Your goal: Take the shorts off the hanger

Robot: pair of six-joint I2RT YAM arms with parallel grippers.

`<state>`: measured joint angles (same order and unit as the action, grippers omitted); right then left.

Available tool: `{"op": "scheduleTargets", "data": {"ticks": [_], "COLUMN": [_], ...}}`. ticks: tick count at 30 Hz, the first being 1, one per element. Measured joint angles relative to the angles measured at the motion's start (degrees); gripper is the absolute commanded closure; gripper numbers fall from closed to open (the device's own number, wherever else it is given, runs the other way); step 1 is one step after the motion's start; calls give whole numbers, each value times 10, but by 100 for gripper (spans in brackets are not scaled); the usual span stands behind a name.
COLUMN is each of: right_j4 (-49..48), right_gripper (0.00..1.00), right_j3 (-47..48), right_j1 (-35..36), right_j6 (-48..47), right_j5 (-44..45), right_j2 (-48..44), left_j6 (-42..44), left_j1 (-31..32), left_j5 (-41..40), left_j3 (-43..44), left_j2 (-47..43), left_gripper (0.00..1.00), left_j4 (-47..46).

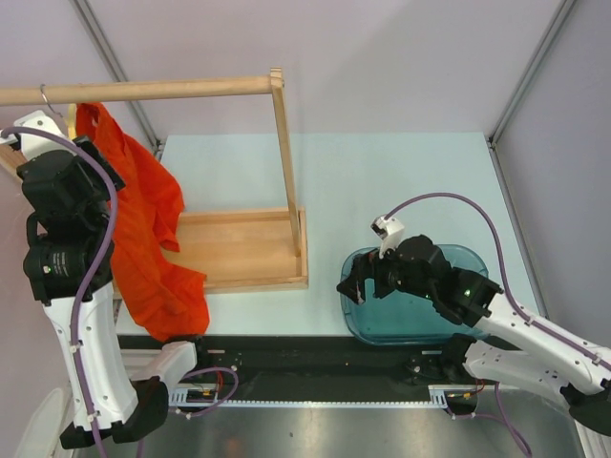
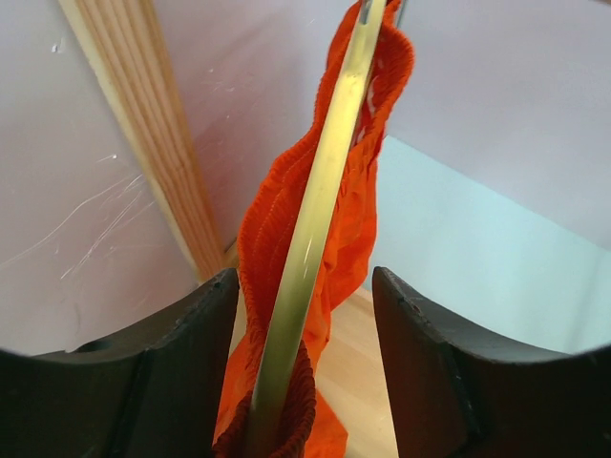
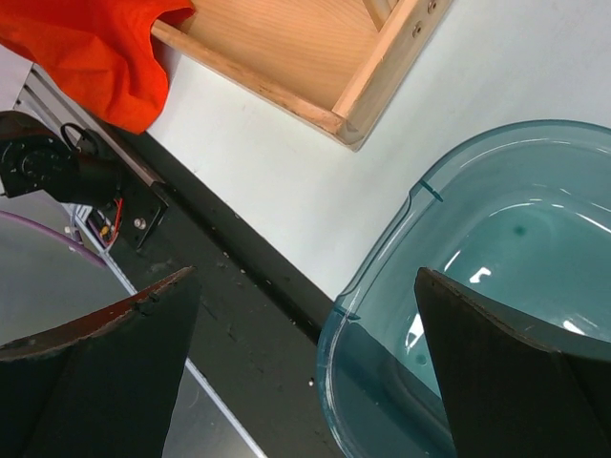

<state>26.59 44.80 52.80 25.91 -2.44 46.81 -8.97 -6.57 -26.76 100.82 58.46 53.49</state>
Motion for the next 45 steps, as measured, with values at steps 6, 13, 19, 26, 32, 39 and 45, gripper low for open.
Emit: {"op": "scheduleTargets", "data": {"ticks": [6, 13, 19, 26, 32, 39, 45], "right_j4": [-7, -7, -12, -16, -16, -16, -16], "right_gripper": [0, 0, 0, 0, 0, 0, 0], "right_j3": [1, 22, 38, 38, 39, 42, 43], "right_j1": [0, 0, 0, 0, 0, 0, 0], "right_j6": [1, -1, -1, 0, 0, 0, 0], "right_j5": [-2, -6, -7, -14, -15, -15, -15], "right_j2": [21, 44, 59, 78, 80, 82, 84], "left_j6": [1, 8, 12, 16, 15, 8, -3], "left_j1": [0, -1, -2, -2, -2, -2, -2], "left_j5": [16, 12, 15, 23, 40, 100, 146], "left_j3": [2, 16, 11, 11, 21, 40, 64], "left_j2": [8, 50, 57, 44, 44, 22, -7], "left_gripper": [38, 63, 84, 100, 100, 100, 100], "left_j4": [-19, -30, -42, -43, -32, -24, -10]}}
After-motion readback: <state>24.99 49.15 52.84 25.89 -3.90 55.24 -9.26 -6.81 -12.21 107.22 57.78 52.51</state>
